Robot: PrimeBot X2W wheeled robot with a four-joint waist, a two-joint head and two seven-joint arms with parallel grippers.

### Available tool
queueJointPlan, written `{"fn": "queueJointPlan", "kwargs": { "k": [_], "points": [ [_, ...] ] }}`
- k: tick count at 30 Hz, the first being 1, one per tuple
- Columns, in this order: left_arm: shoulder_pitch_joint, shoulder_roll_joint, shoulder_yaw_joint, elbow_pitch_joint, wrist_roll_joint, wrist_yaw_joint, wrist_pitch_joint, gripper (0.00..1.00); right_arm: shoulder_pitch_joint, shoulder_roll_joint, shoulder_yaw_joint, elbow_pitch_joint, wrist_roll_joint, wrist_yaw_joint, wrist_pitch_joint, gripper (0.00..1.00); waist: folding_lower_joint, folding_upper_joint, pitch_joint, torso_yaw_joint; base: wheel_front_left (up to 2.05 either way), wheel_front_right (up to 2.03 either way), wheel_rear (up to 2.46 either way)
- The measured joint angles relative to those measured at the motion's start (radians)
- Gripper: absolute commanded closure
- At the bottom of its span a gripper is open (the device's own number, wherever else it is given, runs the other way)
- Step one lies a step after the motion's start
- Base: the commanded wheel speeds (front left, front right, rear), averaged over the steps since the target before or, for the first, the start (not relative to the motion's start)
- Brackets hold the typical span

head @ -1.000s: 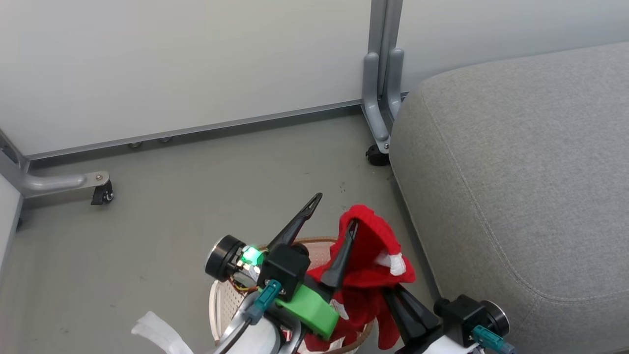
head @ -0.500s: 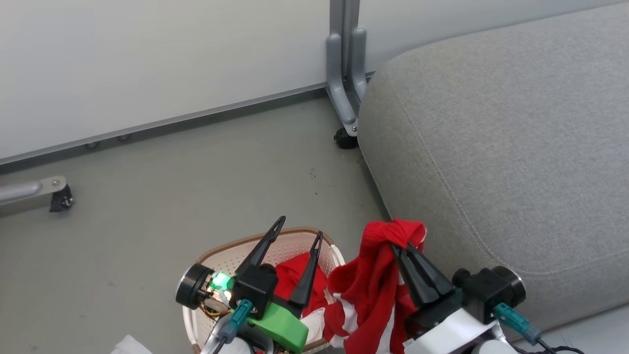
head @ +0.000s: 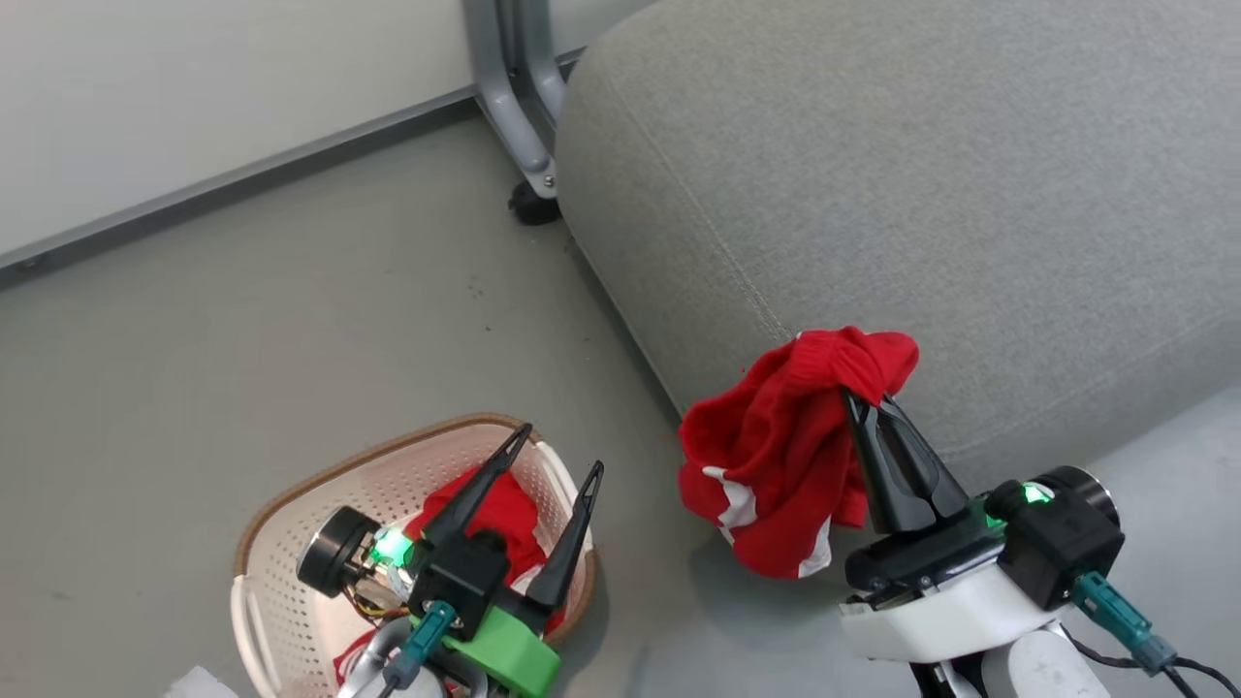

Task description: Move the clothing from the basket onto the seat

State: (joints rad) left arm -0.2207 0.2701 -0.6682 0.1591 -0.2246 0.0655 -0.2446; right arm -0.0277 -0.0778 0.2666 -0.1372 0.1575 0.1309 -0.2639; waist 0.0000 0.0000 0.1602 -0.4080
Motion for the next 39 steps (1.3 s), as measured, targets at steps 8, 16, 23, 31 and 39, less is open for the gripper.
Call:
{"fn": "queueJointPlan", "kwargs": {
  "k": [8, 16, 23, 31, 39],
  "points": [
    [-0.07, 0.014, -0.038, -0.021, 0.011, -0.058, 0.035, 0.0, -0.021, 0.026, -0.094, -0.066, 0.018, 0.0, 0.0, 1.0, 0.0, 0.0, 0.104, -0.095, 0.0, 0.0, 0.0],
    [-0.122, 0.049, -0.085, -0.051, 0.047, -0.111, 0.104, 0.0, -0.294, 0.026, -0.243, -0.109, 0.098, 0.0, 0.0, 1.0, 0.0001, 0.0, 0.237, -0.123, 0.0, 0.0, 0.0],
    [-0.187, 0.068, -0.12, -0.095, 0.019, -0.164, 0.183, 0.0, -0.675, -0.109, -0.424, -0.064, 0.09, 0.0, 0.0, 1.0, 0.0001, 0.0, 0.366, -0.1, 0.0, 0.0, 0.0],
    [-0.241, 0.066, -0.126, -0.099, -0.013, -0.174, 0.199, 0.0, -0.923, -0.312, -0.573, 0.138, 0.115, 0.0, 0.0, 1.0, 0.0002, 0.0, 0.489, -0.014, 0.0, 0.0, 0.0],
    [-0.294, 0.044, -0.129, -0.062, -0.002, -0.168, 0.175, 0.0, -0.789, -0.223, -0.632, 0.36, 0.085, 0.0, 0.0, 1.0, 0.0002, 0.0, 0.572, 0.08, 0.0, 0.0, 0.0]
  ]
}}
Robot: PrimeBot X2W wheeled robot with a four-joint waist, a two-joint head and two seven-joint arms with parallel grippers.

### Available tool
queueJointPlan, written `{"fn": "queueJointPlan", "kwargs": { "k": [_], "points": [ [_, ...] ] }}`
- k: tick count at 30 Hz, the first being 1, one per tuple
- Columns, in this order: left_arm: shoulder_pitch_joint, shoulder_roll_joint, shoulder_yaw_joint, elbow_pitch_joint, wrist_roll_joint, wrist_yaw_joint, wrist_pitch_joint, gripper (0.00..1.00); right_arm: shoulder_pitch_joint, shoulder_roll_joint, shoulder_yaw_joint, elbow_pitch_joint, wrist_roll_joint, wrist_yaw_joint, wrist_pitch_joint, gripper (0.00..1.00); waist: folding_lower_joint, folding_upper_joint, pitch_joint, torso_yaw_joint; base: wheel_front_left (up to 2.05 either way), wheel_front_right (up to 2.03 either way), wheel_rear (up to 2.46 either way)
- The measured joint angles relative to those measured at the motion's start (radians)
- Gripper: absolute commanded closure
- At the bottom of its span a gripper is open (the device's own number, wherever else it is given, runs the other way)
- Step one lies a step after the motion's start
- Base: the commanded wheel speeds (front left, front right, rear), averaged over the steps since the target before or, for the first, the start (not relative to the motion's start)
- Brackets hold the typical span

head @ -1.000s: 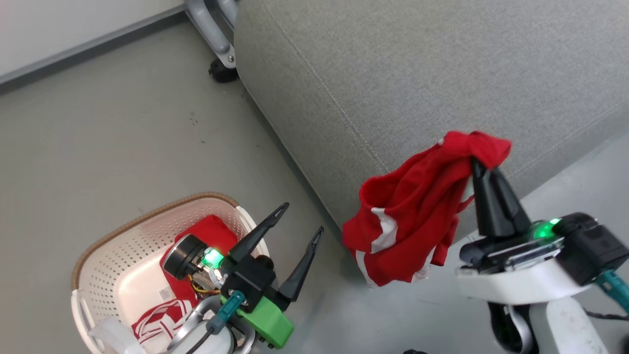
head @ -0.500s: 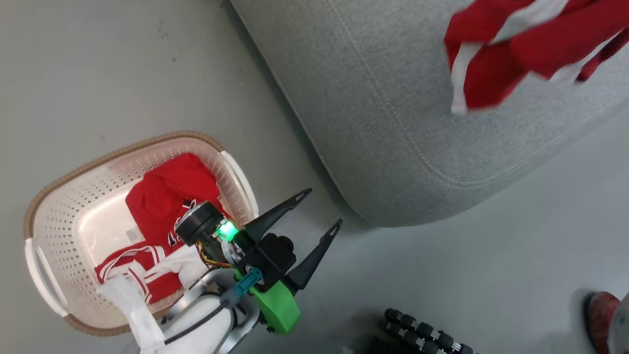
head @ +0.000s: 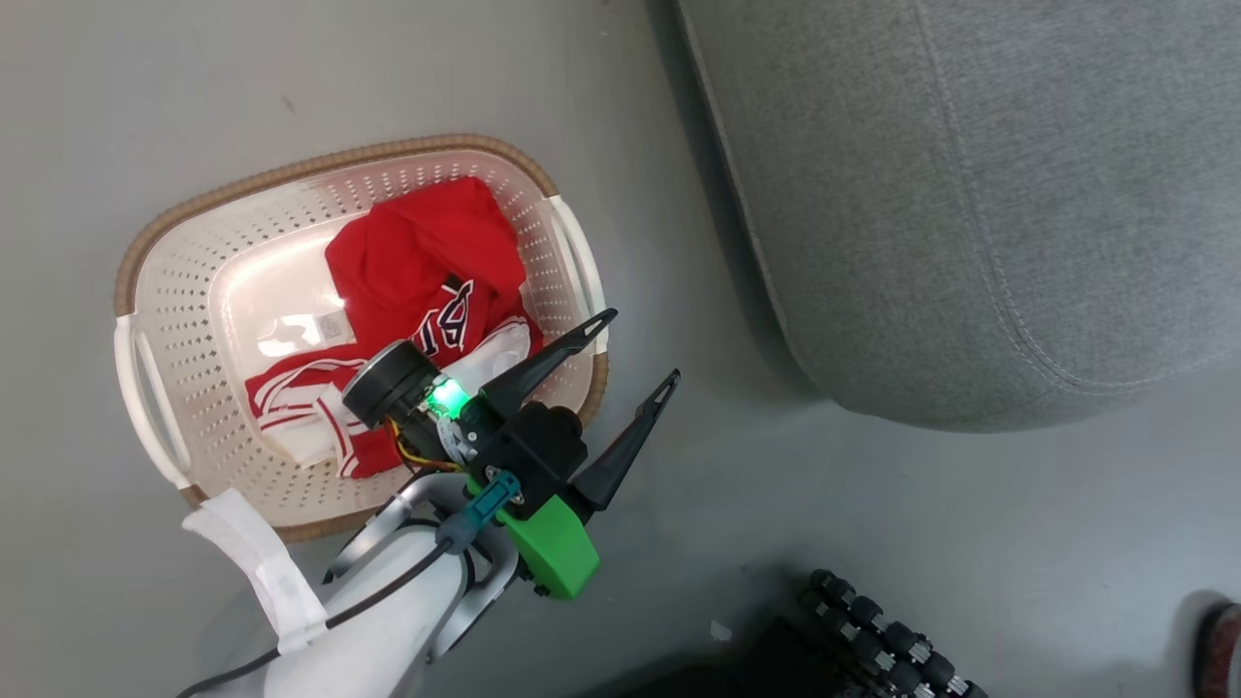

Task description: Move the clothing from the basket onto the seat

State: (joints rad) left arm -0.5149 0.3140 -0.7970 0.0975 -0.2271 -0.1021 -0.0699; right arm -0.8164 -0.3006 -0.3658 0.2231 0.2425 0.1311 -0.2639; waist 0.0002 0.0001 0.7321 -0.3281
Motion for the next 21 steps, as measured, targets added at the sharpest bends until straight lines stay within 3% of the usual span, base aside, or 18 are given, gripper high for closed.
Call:
{"fn": "queueJointPlan", "kwargs": {
  "k": [3, 4, 5, 10, 12, 21],
  "points": [
    [-0.008, -0.003, -0.001, 0.013, 0.001, 0.002, -0.008, 0.0, 0.045, 0.055, -0.036, 0.08, 0.011, 0.0, 0.0, 1.0, 0.0, 0.0, 0.019, 0.025, 0.0, 0.0, 0.0],
    [-0.008, -0.006, 0.001, 0.023, -0.003, 0.004, -0.009, 0.0, 0.062, 0.082, -0.07, 0.091, 0.011, 0.0, 0.0, 0.79, 0.0, 0.0, 0.023, 0.032, 0.0, 0.0, 0.0],
    [-0.008, -0.007, 0.002, 0.031, -0.009, 0.005, -0.01, 0.0, 0.074, 0.102, -0.104, 0.094, 0.006, 0.0, 0.001, 0.0, 0.0, 0.0, 0.024, 0.037, 0.0, 0.0, 0.0],
    [0.002, -0.033, 0.022, 0.075, -0.033, 0.032, -0.065, 0.0, 0.212, 0.226, -0.193, 0.006, -0.034, 0.0, 0.001, 0.0, 0.0, 0.0, -0.003, 0.049, 0.0, 0.0, 0.0],
    [0.014, -0.049, 0.03, 0.104, -0.047, 0.042, -0.092, 0.0, 0.288, 0.233, -0.178, -0.035, -0.051, 0.0, 0.001, 0.0, -0.0001, 0.0, -0.024, 0.052, 0.0, 0.0, 0.0],
    [0.111, -0.143, 0.118, 0.184, -0.086, 0.115, -0.191, 0.0, 0.626, 0.253, 0.161, -0.077, -0.113, 0.0, 0.001, 0.0, -0.0002, 0.0, -0.19, 0.071, 0.0, 0.0, 0.0]
  ]
}}
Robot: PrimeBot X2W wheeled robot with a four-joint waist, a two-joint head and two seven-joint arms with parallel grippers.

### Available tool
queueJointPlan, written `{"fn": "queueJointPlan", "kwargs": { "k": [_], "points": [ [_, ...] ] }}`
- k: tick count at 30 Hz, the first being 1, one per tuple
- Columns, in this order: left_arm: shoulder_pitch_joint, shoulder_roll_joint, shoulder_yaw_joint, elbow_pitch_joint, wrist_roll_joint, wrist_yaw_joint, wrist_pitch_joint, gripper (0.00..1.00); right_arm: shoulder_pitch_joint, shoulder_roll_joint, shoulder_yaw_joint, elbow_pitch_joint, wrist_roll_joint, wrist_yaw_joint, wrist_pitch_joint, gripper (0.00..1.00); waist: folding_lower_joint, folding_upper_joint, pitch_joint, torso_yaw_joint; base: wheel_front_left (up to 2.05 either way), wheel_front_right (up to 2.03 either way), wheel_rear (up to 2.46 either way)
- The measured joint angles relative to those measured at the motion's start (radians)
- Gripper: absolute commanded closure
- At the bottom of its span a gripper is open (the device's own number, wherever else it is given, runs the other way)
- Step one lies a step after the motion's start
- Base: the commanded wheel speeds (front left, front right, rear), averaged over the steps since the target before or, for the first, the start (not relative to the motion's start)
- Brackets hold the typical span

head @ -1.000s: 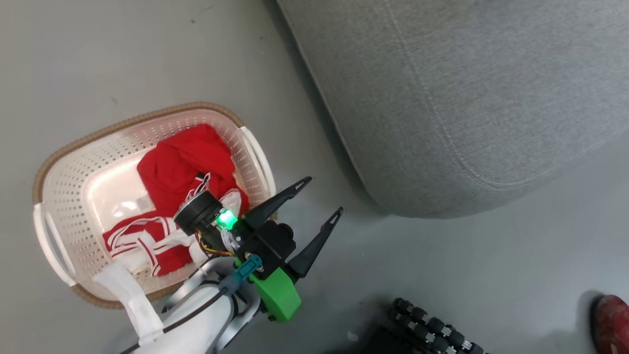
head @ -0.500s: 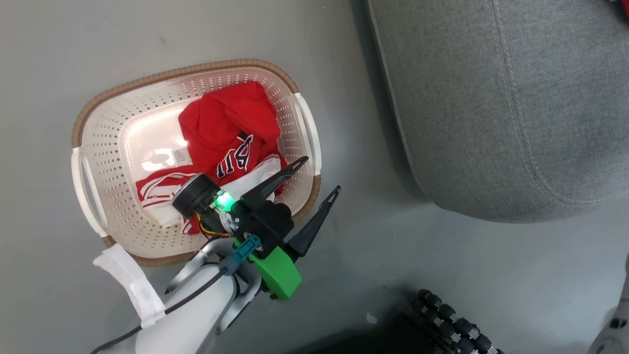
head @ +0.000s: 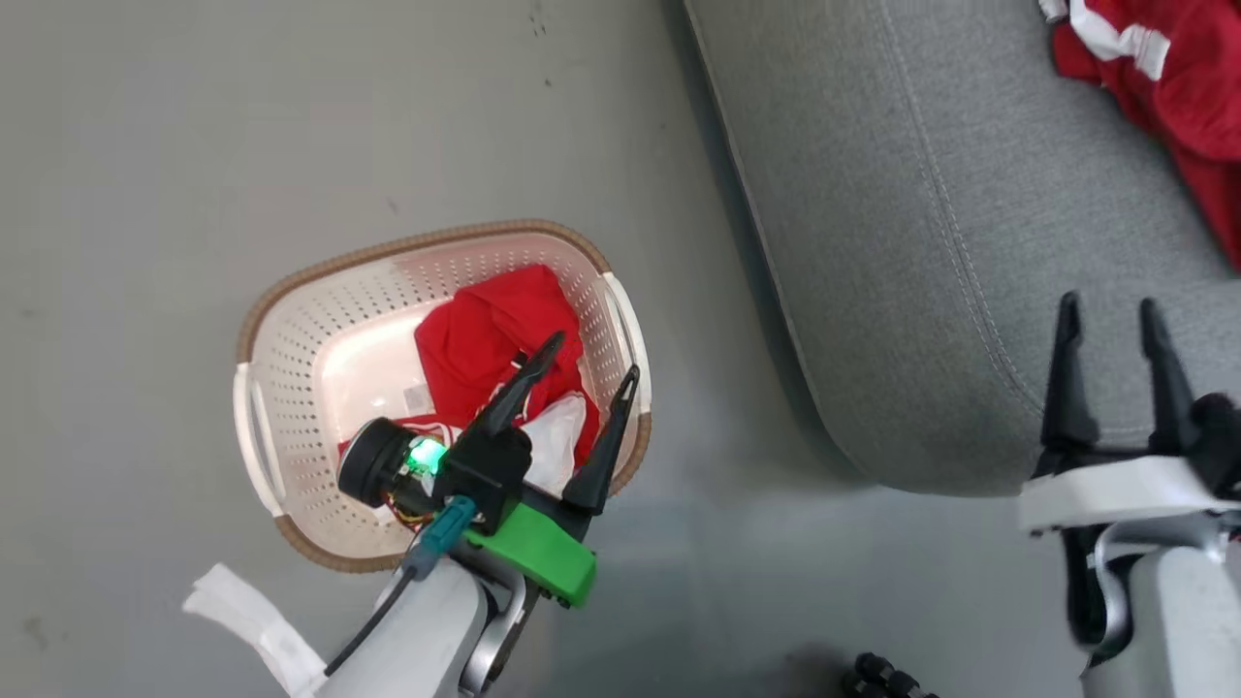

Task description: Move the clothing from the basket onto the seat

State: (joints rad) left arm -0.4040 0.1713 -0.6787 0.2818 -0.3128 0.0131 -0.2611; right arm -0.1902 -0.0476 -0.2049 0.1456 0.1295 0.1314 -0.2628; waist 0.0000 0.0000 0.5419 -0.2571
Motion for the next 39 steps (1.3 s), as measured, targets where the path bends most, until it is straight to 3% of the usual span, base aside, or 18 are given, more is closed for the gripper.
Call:
{"fn": "queueJointPlan", "kwargs": {
  "k": [9, 13, 17, 25, 39],
  "points": [
    [0.218, -0.082, 0.285, -0.122, 0.009, 0.058, -0.003, 0.0, 0.081, -0.001, 0.267, 0.025, -0.011, 0.0, 0.0, 0.0, -0.0001, 0.0, -0.193, 0.081, 0.0, 0.0, 0.0],
    [0.328, -0.098, 0.421, -0.146, 0.019, 0.076, -0.003, 0.0, 0.103, -0.01, 0.323, 0.02, -0.005, 0.0, 0.0, 0.0, -0.0001, 0.0, -0.284, 0.125, 0.0, 0.0, 0.0],
    [0.419, -0.109, 0.513, -0.184, 0.051, 0.065, -0.003, 0.0, 0.133, -0.018, 0.346, 0.001, 0.0, 0.0, 0.0, 0.0, -0.0001, 0.0, -0.374, 0.164, 0.0, 0.0, 0.0],
    [0.553, -0.12, 0.599, -0.329, 0.097, -0.009, -0.003, 0.0, 0.224, -0.023, 0.335, -0.066, 0.001, 0.0, 0.0, 0.0, -0.0001, 0.0, -0.519, 0.221, 0.0, 0.0, 0.0],
    [0.685, -0.122, 0.572, -0.339, 0.136, -0.006, -0.003, 0.0, 0.353, -0.013, 0.314, -0.067, 0.0, 0.0, 0.0, 0.0, -0.0001, 0.0, -0.64, 0.219, 0.0, 0.0, 0.0]
  ]
}}
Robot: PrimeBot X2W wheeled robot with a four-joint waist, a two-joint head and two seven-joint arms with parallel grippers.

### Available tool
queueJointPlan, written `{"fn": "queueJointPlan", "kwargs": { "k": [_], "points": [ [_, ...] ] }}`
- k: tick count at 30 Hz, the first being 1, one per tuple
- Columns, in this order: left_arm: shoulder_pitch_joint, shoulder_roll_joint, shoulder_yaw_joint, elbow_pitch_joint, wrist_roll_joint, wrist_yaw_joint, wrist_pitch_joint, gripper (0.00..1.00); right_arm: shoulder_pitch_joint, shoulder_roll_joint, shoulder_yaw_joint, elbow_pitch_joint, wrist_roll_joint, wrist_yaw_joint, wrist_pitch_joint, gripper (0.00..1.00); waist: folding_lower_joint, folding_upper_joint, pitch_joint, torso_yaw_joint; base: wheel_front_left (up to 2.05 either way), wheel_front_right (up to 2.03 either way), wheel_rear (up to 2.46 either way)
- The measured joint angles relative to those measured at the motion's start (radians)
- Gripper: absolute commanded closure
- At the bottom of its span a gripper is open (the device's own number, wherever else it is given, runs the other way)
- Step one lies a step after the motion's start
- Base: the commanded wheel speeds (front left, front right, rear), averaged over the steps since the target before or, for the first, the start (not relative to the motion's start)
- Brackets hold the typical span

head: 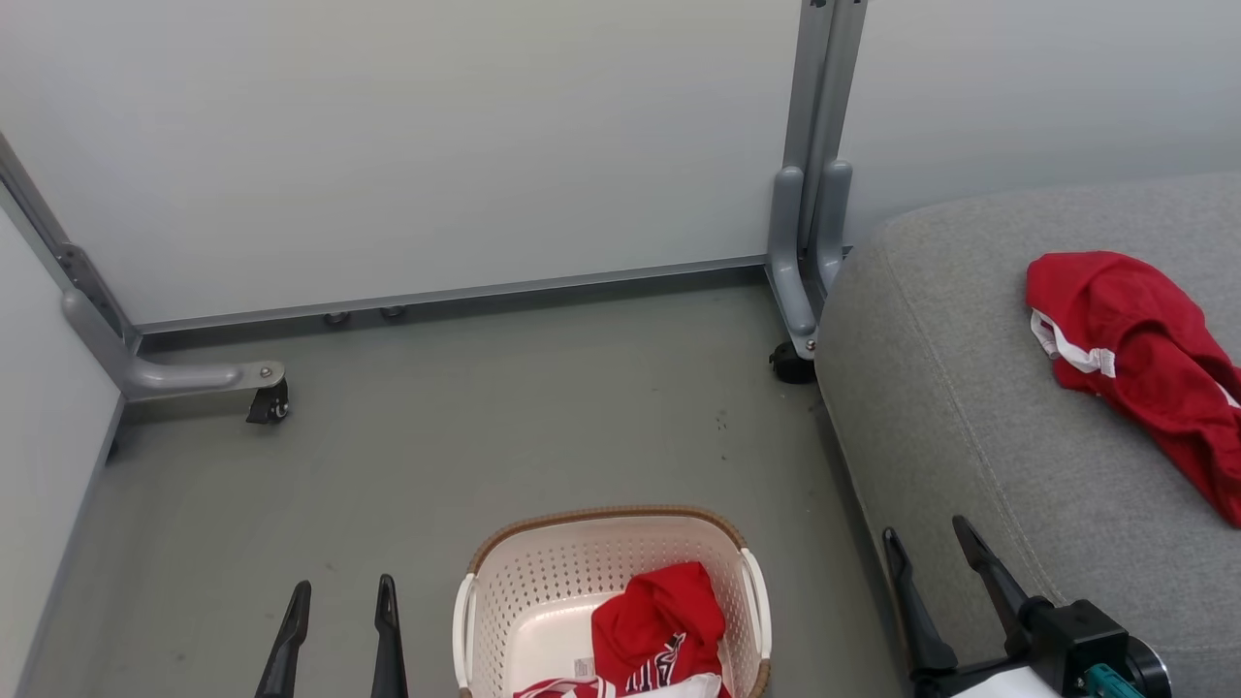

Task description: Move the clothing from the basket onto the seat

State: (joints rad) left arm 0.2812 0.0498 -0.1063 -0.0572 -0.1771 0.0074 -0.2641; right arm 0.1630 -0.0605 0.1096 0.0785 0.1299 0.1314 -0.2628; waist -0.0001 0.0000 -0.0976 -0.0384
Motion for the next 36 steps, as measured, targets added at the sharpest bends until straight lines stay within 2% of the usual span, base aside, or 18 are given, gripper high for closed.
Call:
{"fn": "queueJointPlan", "kwargs": {
  "k": [27, 32, 36],
  "points": [
    [-0.003, 0.0, -0.021, 0.046, 0.01, -0.011, 0.0, 0.0, -0.002, 0.002, 0.011, 0.018, -0.001, 0.0, 0.0, 0.0, 0.0, 0.0, -0.012, -0.02, 0.0, 0.0, 0.0],
    [-0.005, 0.0, -0.041, 0.061, 0.053, -0.012, 0.0, 0.0, -0.003, -0.002, 0.008, 0.019, -0.002, 0.0, 0.0, 0.0, 0.0, 0.0, 0.003, -0.019, 0.0, 0.0, 0.0],
    [-0.025, -0.001, -0.062, 0.113, 0.04, -0.042, 0.0, 0.0, -0.006, -0.006, -0.01, 0.017, -0.002, 0.0, 0.0, 0.0, 0.0, 0.0, 0.032, -0.022, 0.0, 0.0, 0.0]
  ]
}}
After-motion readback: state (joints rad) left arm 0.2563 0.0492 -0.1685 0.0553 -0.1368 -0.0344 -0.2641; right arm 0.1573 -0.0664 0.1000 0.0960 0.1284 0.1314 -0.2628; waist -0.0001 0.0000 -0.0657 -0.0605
